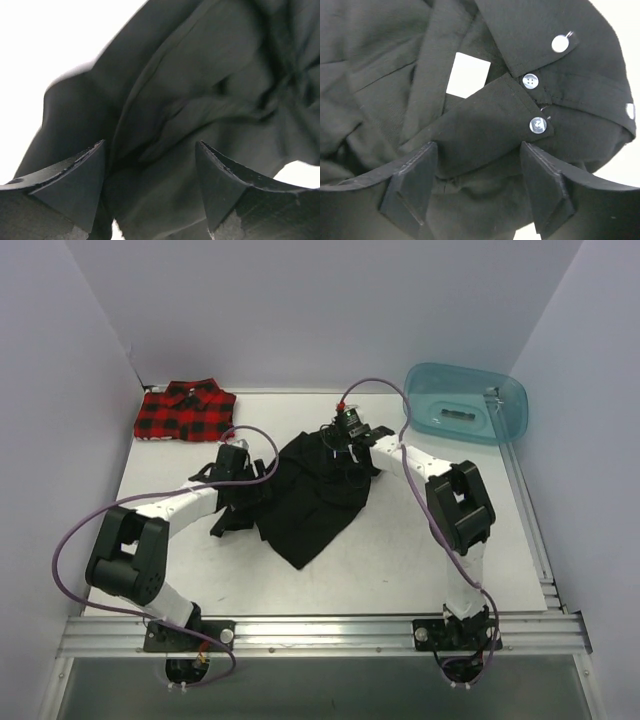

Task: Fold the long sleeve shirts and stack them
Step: Flatten the shirt out

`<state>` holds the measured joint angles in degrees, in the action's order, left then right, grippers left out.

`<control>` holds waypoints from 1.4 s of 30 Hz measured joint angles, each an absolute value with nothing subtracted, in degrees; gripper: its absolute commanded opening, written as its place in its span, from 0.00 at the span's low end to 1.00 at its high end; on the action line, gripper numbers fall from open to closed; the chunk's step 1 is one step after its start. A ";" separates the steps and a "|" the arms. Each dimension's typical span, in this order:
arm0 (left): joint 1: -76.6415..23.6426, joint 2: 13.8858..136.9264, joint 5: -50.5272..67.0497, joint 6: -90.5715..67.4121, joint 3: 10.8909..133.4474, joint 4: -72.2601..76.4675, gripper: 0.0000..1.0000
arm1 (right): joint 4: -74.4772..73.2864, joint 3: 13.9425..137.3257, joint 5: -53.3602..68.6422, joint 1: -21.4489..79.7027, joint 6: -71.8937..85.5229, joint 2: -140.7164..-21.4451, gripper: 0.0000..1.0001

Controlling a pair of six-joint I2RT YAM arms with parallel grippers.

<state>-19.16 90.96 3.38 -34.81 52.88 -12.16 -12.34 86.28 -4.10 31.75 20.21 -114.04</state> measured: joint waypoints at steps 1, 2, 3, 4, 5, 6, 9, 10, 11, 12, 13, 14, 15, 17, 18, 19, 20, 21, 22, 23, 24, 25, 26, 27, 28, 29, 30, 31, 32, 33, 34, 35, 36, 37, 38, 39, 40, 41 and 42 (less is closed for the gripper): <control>-19.42 90.28 3.03 -35.44 50.98 -11.84 0.75 | -12.19 86.65 -4.14 31.75 20.58 -115.22 0.62; -19.64 89.60 2.76 -35.94 48.97 -11.31 0.74 | -12.01 86.80 -4.23 31.75 20.86 -116.11 0.53; -19.92 88.92 2.31 -36.56 46.85 -10.66 0.73 | -11.81 86.83 -4.40 31.75 20.97 -116.86 0.45; -20.16 88.25 2.00 -37.30 44.86 -10.13 0.72 | -11.66 86.83 -4.64 31.75 21.19 -117.43 0.36; -20.32 87.55 1.63 -37.91 43.16 -9.32 0.71 | -11.44 86.83 -4.80 31.75 21.30 -117.82 0.18; -20.45 86.39 1.37 -38.61 42.04 -8.25 0.70 | -11.31 86.83 -4.97 31.75 21.10 -117.99 0.09; -20.71 83.90 -0.30 -40.07 38.96 -6.59 0.65 | -10.85 86.96 -5.61 31.75 21.08 -117.60 0.00; -20.80 83.40 -0.80 -40.47 38.17 -6.00 0.62 | -10.79 86.96 -5.93 31.75 20.71 -117.19 0.00; -20.80 82.91 -1.30 -40.97 37.63 -5.61 0.61 | -10.87 86.89 -6.24 31.75 20.21 -116.55 0.00; -20.84 82.54 -1.80 -41.25 37.21 -5.37 0.61 | -10.87 86.63 -6.66 31.75 19.66 -115.55 0.00; -20.86 82.32 -2.26 -41.50 36.93 -5.30 0.60 | -11.07 86.32 -7.09 31.73 19.18 -114.02 0.00; -20.91 82.19 -2.72 -41.74 36.73 -5.21 0.59 | -11.09 85.60 -7.57 31.68 18.68 -112.07 0.00; -20.91 82.11 -3.16 -41.91 36.62 -5.17 0.59 | -10.87 84.31 -8.03 31.64 18.13 -109.32 0.00; -20.91 81.82 -4.19 -42.15 36.38 -5.13 0.58 | -11.18 80.49 -8.93 31.22 17.65 -101.71 0.00; -20.91 81.65 -4.78 -42.28 36.27 -5.21 0.57 | -11.62 78.61 -9.32 30.74 17.67 -97.32 0.00; -20.91 81.47 -5.41 -42.44 36.16 -5.26 0.57 | -11.62 76.60 -9.63 29.93 17.76 -92.58 0.00; -20.91 81.21 -5.98 -42.48 36.05 -5.32 0.57 | -11.49 74.52 -9.80 28.84 18.13 -87.92 0.00; -20.88 80.97 -6.48 -42.61 36.01 -5.45 0.57 | -11.55 72.42 -9.76 27.38 18.81 -83.31 0.01; -20.91 80.64 -6.96 -42.65 35.99 -5.48 0.57 | -11.62 70.35 -9.80 25.65 19.59 -78.91 0.02; -20.91 80.16 -7.42 -42.68 35.99 -5.58 0.57 | -11.35 67.61 -9.82 23.70 20.64 -74.67 0.05; -20.91 79.57 -7.97 -42.72 35.97 -5.76 0.57 | -11.68 64.82 -10.09 21.74 21.69 -70.85 0.10; -20.91 78.83 -8.62 -42.74 35.94 -5.87 0.57 | -11.99 61.76 -10.50 19.92 22.79 -67.33 0.17; -20.91 77.93 -9.17 -42.78 35.86 -5.87 0.57 | -12.49 58.65 -10.94 18.20 23.94 -64.51 0.22; -20.91 76.90 -9.87 -42.72 35.66 -5.89 0.57 | -13.39 55.64 -11.31 16.80 24.67 -62.08 0.26; -20.88 75.70 -10.66 -42.61 35.38 -6.04 0.58 | -14.79 53.01 -11.66 15.73 25.52 -60.27 0.29; -20.88 74.35 -11.40 -42.41 35.11 -6.33 0.58 | -15.75 50.30 -11.81 15.03 25.89 -58.81 0.32; -20.84 73.01 -12.01 -42.17 34.92 -6.74 0.59 | -16.88 47.57 -11.60 14.72 26.22 -57.36 0.34; -20.84 71.61 -12.43 -41.82 34.81 -7.09 0.60 | -18.39 45.15 -10.90 14.68 26.22 -55.90 0.36; -20.84 70.17 -12.78 -41.52 34.76 -7.31 0.61 | -19.70 42.94 -9.91 14.68 26.30 -54.39 0.42; -20.84 68.82 -12.93 -41.28 34.74 -7.51 0.62 | -21.34 41.08 -8.93 14.72 26.48 -52.62 0.45; -20.84 67.68 -13.06 -41.17 34.74 -7.70 0.64 | -22.85 39.51 -7.62 14.72 26.46 -50.72 0.48; -20.84 66.13 -13.06 -40.95 34.74 -7.99 0.68 | -24.43 38.54 -6.46 14.81 26.57 -48.82 0.55; -20.84 64.99 -13.02 -40.69 34.74 -8.36 0.70 | -25.58 37.93 -5.43 15.09 26.55 -46.96 0.57; -20.84 64.16 -12.95 -40.64 34.74 -8.60 0.73 | -26.41 37.63 -4.32 15.29 26.09 -45.23 0.58; -20.84 63.16 -12.62 -40.23 34.74 -8.93 0.75 | -26.98 37.63 -3.07 15.55 25.52 -43.83 0.60; -20.86 62.19 -11.97 -39.90 34.74 -9.47 0.80 | -27.24 37.67 -1.98 15.97 25.06 -42.98 0.61; -20.93 61.25 -11.18 -39.64 34.74 -10.07 0.82 | -27.51 37.93 -1.23 16.64 24.40 -42.54 0.61; -21.02 60.42 -10.20 -39.40 34.74 -10.55 0.84 | -27.75 38.61 -0.73 17.41 23.70 -42.70 0.61; -21.19 59.79 -9.43 -39.13 34.81 -11.11 0.86 | -27.81 39.59 -0.56 18.33 23.09 -43.79 0.61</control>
<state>-21.19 59.79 -9.43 -39.13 34.81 -11.11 -27.81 39.59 -0.56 18.33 23.09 -43.79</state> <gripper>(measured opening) 0.821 0.608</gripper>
